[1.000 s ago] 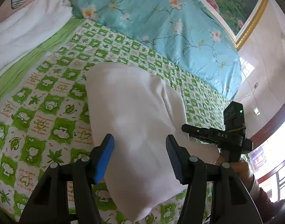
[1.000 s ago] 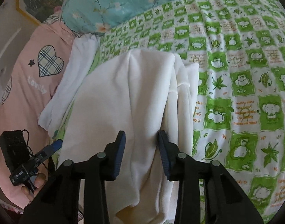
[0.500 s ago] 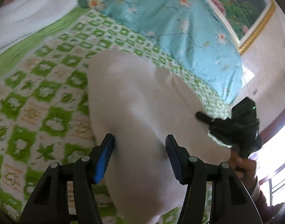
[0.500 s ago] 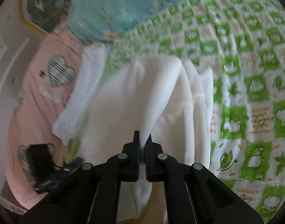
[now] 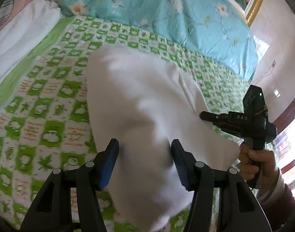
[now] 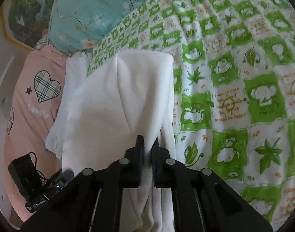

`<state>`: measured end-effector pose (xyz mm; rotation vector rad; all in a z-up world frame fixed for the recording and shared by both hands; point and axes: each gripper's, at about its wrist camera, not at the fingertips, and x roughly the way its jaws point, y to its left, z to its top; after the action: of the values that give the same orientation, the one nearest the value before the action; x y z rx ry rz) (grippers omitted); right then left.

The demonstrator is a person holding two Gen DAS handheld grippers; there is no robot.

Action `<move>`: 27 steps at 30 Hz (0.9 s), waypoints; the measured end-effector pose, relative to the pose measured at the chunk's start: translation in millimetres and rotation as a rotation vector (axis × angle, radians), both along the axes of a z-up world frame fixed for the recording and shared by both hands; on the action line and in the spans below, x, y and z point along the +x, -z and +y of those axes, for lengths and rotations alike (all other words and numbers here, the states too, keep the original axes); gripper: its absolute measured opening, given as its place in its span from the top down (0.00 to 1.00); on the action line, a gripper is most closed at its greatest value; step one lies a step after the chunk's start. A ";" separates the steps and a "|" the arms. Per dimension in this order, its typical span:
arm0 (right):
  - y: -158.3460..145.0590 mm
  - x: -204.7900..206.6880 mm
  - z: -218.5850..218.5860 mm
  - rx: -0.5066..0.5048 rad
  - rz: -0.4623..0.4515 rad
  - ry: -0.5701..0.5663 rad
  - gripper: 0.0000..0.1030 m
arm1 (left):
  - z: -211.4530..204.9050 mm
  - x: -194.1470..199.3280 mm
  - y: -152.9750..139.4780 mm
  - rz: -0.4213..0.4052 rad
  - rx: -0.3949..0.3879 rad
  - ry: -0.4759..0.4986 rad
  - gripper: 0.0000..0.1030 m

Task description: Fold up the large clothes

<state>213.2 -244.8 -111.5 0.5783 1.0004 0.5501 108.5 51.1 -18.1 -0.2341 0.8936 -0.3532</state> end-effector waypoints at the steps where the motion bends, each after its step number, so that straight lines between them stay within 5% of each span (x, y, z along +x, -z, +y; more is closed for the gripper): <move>1: -5.5 -1.7 -1.2 -0.014 -0.011 0.004 0.90 | 4.3 -1.3 -6.4 -0.018 -0.008 -0.001 0.46; 6: -58.2 -14.3 -5.3 -0.049 -0.150 0.001 0.90 | 8.1 22.1 -40.7 -0.098 -0.084 0.049 0.46; 9: -70.8 -22.0 20.1 -0.015 -0.177 -0.084 0.90 | 1.4 58.2 -34.9 -0.101 -0.046 0.065 0.47; 14: -25.5 -17.3 56.1 -0.144 -0.069 -0.149 0.91 | 14.2 133.5 14.5 0.059 -0.046 0.034 0.73; 15: -13.3 -14.2 55.5 -0.156 -0.039 -0.140 1.00 | 15.8 139.9 21.8 0.076 -0.040 0.034 0.77; 17: 9.2 -7.1 47.5 -0.125 -0.006 -0.122 1.00 | 20.6 152.2 40.8 0.102 -0.025 0.029 1.00; 20: 14.6 -0.4 40.8 -0.069 0.004 -0.116 1.00 | 28.3 157.0 55.4 0.101 -0.070 0.027 0.99; 27: 15.7 0.0 34.5 -0.038 0.003 -0.094 1.00 | 21.3 135.1 40.0 0.055 -0.029 0.005 0.99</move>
<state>213.1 -210.3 -127.2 0.4998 1.0426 0.6125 243.6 72.4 -58.1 -0.2690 0.9439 -0.3656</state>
